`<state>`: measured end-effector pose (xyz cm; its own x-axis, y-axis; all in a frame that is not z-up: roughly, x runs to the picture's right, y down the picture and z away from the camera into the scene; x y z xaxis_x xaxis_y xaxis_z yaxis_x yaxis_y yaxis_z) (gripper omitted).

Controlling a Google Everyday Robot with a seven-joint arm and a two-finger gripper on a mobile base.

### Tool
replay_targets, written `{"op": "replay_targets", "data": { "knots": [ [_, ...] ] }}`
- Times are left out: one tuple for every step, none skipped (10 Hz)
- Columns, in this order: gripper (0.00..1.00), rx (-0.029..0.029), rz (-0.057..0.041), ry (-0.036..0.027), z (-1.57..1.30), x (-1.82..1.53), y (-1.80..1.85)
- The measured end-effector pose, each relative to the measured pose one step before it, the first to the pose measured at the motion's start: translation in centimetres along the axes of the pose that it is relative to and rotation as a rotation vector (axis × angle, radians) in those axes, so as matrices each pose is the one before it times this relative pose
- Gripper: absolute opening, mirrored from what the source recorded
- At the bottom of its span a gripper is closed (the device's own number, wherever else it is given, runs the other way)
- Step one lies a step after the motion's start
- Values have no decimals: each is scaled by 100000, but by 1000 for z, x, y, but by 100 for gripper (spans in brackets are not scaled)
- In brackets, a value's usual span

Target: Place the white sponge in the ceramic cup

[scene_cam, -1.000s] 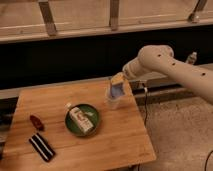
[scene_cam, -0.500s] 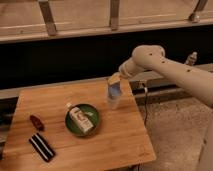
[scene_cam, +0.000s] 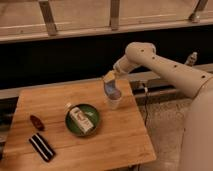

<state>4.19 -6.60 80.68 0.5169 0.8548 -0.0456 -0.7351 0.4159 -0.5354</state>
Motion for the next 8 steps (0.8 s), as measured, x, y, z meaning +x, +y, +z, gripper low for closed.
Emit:
{"op": "replay_targets", "data": {
  "knots": [
    [0,-427,588,-247,294,348,-427],
    [0,-709,559,-753,242,262,-318],
    [0,-1498,673,-1847,157,320,-282],
    [0,-1559,512,-2671,2,435,-452],
    [0,-1893,81,-2119,196,206,-135],
    [0,-1350,-404,-1305,217,-58,122],
    [0,-1435,-268,-1807,245,112,-33],
    [0,-981,309,-1412,88,210,-172]
  ]
}}
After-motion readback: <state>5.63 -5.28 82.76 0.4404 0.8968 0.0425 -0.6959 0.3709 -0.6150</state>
